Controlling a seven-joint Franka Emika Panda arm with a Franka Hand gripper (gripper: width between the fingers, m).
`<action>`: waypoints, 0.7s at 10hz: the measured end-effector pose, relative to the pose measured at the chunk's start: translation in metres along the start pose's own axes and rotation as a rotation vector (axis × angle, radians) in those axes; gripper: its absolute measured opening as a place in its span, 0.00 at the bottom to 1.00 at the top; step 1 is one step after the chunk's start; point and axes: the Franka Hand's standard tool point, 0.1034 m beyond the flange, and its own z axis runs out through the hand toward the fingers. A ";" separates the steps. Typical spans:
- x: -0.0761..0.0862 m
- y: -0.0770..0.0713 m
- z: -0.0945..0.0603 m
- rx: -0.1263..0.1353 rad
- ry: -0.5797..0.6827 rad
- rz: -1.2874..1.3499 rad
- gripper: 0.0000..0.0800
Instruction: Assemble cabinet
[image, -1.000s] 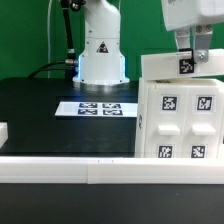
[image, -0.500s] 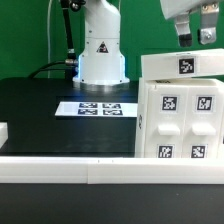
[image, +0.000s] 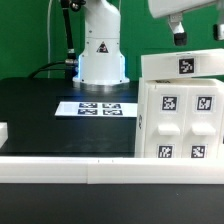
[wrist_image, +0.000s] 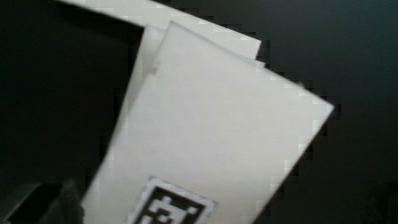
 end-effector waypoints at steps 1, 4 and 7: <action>-0.003 -0.004 -0.001 0.000 0.008 -0.117 1.00; -0.001 -0.008 0.001 0.001 0.010 -0.432 1.00; -0.001 -0.007 0.001 -0.001 0.011 -0.652 1.00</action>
Offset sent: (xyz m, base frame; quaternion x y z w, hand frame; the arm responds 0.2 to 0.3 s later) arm 0.0000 0.0000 0.0000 0.0000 0.0000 -0.1938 0.9810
